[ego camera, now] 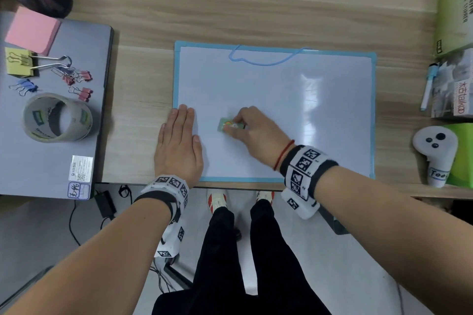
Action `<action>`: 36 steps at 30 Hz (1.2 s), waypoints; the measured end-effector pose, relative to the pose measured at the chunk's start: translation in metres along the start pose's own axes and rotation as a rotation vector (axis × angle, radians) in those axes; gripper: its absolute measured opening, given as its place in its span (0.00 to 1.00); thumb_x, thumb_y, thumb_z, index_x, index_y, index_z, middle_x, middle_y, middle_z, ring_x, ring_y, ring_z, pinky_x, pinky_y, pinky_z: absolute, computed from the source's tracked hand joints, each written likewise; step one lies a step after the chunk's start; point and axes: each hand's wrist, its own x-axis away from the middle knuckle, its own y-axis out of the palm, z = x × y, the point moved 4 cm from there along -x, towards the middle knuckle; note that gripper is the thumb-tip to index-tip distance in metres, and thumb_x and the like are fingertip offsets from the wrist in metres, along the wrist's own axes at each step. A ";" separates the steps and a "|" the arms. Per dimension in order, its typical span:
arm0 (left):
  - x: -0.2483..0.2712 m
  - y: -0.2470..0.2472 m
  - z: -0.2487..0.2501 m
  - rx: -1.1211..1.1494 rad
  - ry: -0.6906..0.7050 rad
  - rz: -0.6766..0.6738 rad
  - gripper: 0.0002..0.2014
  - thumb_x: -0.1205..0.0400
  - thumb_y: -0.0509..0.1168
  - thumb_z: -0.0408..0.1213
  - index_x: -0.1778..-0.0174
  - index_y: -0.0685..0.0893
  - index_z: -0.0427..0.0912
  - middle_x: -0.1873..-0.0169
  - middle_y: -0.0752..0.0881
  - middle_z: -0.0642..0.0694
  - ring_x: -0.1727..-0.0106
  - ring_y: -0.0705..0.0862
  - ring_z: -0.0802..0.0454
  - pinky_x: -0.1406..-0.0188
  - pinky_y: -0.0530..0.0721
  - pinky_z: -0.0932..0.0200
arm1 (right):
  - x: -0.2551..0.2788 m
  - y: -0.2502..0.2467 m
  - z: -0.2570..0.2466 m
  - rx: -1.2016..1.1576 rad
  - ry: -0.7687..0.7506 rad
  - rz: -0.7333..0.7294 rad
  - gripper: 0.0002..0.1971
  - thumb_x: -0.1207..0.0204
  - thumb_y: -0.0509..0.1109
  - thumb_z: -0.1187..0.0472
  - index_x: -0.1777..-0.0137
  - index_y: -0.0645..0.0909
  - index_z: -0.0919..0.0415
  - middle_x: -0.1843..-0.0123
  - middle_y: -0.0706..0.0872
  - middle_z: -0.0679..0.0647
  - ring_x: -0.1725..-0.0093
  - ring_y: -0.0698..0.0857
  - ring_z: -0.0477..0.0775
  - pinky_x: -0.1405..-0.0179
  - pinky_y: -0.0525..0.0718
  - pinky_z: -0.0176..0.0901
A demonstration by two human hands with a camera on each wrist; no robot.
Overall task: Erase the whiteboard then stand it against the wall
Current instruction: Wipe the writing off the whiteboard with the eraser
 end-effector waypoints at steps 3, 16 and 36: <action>0.000 -0.001 0.001 -0.008 0.002 0.001 0.29 0.13 0.45 0.40 0.14 0.56 0.42 0.14 0.57 0.47 0.12 0.52 0.50 0.13 0.47 0.53 | -0.014 -0.044 0.024 -0.055 0.081 0.274 0.15 0.20 0.72 0.47 0.54 0.79 0.60 0.57 0.76 0.50 0.59 0.77 0.51 0.60 0.73 0.43; 0.000 0.000 0.000 0.019 -0.004 -0.005 0.28 0.13 0.46 0.39 0.14 0.56 0.42 0.14 0.56 0.47 0.12 0.51 0.50 0.13 0.49 0.51 | 0.020 -0.064 0.056 -0.218 0.275 0.518 0.19 0.22 0.73 0.43 0.57 0.77 0.59 0.58 0.79 0.51 0.63 0.77 0.47 0.64 0.75 0.35; 0.000 0.003 -0.003 0.010 0.013 0.013 0.28 0.12 0.45 0.40 0.14 0.56 0.42 0.14 0.57 0.48 0.12 0.52 0.50 0.13 0.50 0.51 | 0.061 -0.066 0.072 -0.020 0.305 0.673 0.08 0.17 0.70 0.52 0.51 0.81 0.57 0.51 0.80 0.55 0.52 0.81 0.56 0.54 0.79 0.44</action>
